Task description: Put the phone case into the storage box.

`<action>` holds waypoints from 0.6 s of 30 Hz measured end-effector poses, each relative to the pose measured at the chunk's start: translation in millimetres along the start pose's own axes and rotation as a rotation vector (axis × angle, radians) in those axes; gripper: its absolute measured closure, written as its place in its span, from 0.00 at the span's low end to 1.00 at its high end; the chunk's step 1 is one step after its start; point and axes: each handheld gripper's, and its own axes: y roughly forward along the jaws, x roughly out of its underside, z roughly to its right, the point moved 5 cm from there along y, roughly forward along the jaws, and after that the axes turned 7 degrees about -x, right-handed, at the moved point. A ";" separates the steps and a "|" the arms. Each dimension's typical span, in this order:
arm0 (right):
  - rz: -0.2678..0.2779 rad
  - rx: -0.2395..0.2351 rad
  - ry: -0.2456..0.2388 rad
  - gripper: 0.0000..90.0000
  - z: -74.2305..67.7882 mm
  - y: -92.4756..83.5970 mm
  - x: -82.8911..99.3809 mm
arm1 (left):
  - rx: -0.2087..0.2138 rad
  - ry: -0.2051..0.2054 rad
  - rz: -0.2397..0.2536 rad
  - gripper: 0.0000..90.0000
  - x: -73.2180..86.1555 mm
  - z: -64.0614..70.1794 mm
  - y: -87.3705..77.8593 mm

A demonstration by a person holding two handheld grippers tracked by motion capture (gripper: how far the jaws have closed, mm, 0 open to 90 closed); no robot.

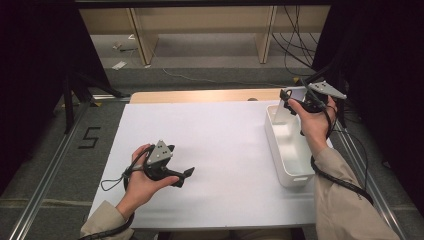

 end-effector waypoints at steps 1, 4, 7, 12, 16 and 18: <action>0.001 0.000 -0.001 0.20 0.2 0.3 -0.1 | 0.000 0.000 0.000 0.00 0.0 0.0 0.0; 0.003 0.000 -0.004 0.20 0.5 1.2 -0.1 | 0.000 -0.001 0.001 0.00 -0.1 0.1 0.0; -0.001 0.002 -0.006 0.20 0.6 1.8 0.2 | 0.000 -0.001 0.001 0.00 -0.1 0.0 -0.1; -0.002 0.000 -0.005 0.20 0.4 3.1 0.5 | 0.000 -0.001 0.002 0.00 -0.1 0.2 -0.1; -0.004 0.002 -0.007 0.20 0.7 3.8 0.6 | 0.000 -0.002 0.001 0.00 0.0 0.2 0.0; -0.006 0.002 -0.010 0.20 0.8 4.1 0.8 | 0.000 0.000 0.001 0.00 -0.1 0.1 0.0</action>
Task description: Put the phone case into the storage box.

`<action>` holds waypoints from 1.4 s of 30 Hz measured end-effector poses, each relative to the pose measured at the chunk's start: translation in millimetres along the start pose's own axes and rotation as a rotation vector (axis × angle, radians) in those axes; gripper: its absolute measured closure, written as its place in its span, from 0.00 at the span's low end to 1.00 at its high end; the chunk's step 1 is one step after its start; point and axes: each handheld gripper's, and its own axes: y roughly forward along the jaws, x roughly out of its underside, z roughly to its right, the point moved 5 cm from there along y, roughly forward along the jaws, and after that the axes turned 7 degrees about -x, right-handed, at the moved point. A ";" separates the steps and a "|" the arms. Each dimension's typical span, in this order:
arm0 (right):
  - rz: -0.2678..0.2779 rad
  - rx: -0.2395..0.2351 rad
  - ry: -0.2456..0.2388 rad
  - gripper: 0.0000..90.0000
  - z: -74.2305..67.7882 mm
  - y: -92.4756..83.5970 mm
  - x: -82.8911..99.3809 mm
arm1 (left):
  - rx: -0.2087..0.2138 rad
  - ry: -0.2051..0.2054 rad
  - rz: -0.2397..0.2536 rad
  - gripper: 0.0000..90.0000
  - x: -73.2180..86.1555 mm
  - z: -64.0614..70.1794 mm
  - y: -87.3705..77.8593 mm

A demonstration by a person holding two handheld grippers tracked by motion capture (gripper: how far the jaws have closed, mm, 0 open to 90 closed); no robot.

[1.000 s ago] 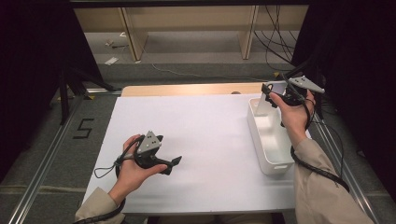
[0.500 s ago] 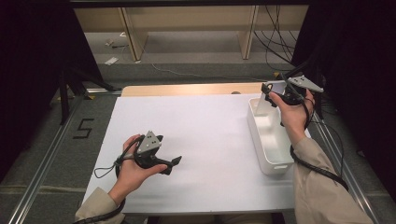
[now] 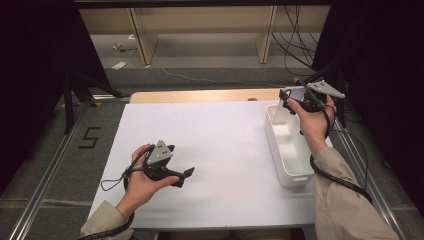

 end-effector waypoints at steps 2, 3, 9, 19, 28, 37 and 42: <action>-0.003 0.000 -0.001 0.20 0.0 0.5 0.2 | 0.000 -0.001 0.000 0.00 0.0 0.0 0.0; -0.005 -0.001 -0.001 0.20 0.0 0.8 0.4 | 0.000 -0.001 0.000 0.00 0.1 0.1 0.0; -0.019 -0.002 -0.004 0.20 -0.3 2.6 2.0 | 0.001 -0.001 0.000 0.00 0.0 0.0 -0.1; -0.049 -0.002 -0.009 0.20 0.0 5.2 4.9 | 0.001 -0.001 0.000 0.00 0.1 0.1 0.0; -0.068 -0.001 -0.010 0.20 0.8 7.2 6.5 | 0.000 -0.001 -0.001 0.00 0.3 0.5 0.1; -0.093 0.001 -0.011 0.20 1.0 9.6 9.5 | 0.004 -0.004 -0.003 0.00 0.7 1.2 0.8; -0.099 0.008 -0.011 0.20 0.8 11.5 10.0 | 0.005 -0.005 -0.002 0.00 0.7 1.5 0.7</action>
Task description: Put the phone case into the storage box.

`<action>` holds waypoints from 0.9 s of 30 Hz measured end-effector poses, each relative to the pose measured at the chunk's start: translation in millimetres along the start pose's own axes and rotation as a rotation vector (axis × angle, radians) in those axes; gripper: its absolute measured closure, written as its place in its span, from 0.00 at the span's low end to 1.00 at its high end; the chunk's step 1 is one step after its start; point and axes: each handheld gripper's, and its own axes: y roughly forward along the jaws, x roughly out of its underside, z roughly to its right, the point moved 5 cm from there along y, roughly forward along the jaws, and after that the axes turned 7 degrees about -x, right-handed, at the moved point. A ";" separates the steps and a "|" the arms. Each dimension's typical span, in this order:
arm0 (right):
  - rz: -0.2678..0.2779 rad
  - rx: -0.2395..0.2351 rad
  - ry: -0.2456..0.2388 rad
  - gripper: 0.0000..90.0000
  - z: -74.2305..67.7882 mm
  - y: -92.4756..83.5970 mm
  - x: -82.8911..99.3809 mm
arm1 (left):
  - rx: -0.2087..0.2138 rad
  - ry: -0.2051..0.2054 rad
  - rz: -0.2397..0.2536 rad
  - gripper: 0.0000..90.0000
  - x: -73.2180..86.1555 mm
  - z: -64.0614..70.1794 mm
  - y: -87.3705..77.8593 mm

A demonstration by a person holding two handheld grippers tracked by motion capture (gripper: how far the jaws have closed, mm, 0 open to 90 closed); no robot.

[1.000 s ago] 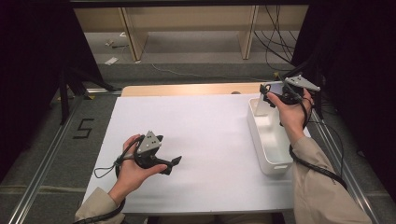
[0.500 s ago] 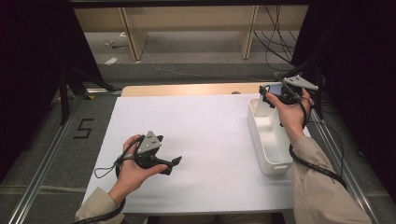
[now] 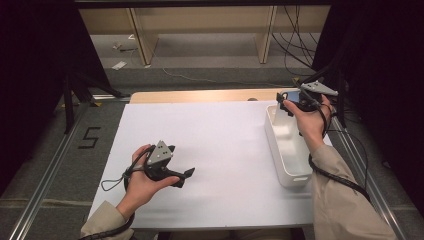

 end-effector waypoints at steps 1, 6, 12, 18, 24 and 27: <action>-0.001 0.002 -0.001 0.20 0.1 0.7 0.0 | 0.000 0.000 0.000 0.00 0.0 0.1 0.0; -0.015 0.007 0.008 0.20 1.3 3.2 1.1 | 0.001 -0.002 -0.001 0.00 0.1 0.0 0.2; -0.023 0.011 0.004 0.20 1.0 6.7 0.1 | 0.001 -0.002 -0.001 0.00 0.2 -0.1 0.2; -0.035 0.014 0.003 0.20 0.5 9.6 -0.3 | 0.002 -0.003 0.000 0.00 0.0 0.1 -0.1; -0.045 0.017 0.000 0.20 0.6 12.5 -1.2 | 0.003 -0.004 -0.001 0.01 0.1 0.1 -0.1; -0.050 0.020 -0.002 0.20 1.1 13.9 -1.4 | 0.002 -0.004 0.000 0.01 0.1 -0.2 -0.1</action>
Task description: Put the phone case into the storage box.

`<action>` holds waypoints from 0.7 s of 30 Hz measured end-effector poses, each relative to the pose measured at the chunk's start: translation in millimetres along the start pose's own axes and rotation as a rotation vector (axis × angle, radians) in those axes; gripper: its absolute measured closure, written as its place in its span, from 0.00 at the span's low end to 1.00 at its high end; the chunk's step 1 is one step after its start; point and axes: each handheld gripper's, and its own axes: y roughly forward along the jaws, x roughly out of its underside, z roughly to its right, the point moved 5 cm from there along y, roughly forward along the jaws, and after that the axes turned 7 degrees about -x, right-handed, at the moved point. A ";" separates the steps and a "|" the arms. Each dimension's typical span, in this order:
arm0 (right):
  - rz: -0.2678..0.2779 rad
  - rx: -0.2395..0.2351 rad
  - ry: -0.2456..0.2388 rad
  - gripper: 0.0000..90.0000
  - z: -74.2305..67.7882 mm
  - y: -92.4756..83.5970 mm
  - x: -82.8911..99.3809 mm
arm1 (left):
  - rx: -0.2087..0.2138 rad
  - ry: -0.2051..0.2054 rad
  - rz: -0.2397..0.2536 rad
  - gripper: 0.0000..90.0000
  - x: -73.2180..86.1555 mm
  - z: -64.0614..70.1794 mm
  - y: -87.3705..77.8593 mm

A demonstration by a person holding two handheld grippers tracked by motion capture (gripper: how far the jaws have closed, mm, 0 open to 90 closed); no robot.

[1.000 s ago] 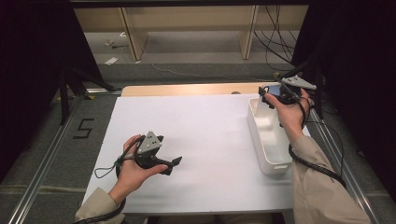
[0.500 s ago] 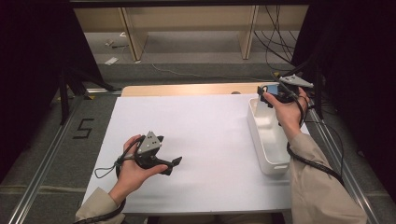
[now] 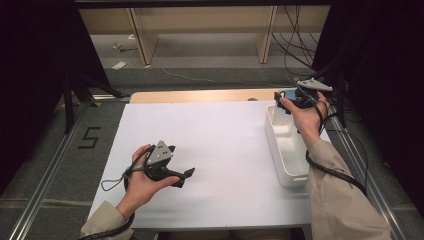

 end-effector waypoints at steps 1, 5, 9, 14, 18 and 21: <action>-0.002 0.000 0.001 0.20 0.0 0.3 0.1 | 0.000 0.000 0.000 0.01 0.1 0.0 0.0; -0.010 0.001 0.001 0.20 0.4 1.4 1.2 | 0.000 0.001 0.001 0.01 0.0 0.2 0.1; -0.014 0.003 0.001 0.20 0.5 2.4 1.7 | -0.003 0.002 -0.001 0.00 0.1 -0.2 0.1; -0.016 0.004 0.000 0.20 0.6 3.7 2.1 | -0.004 0.003 -0.001 0.00 0.0 -0.5 -0.1; -0.018 0.004 0.002 0.20 0.6 4.4 2.2 | -0.004 0.003 0.000 0.00 0.0 -0.5 -0.1; -0.021 0.007 0.003 0.20 1.2 5.3 2.8 | -0.003 0.003 0.000 0.00 0.0 -0.4 0.0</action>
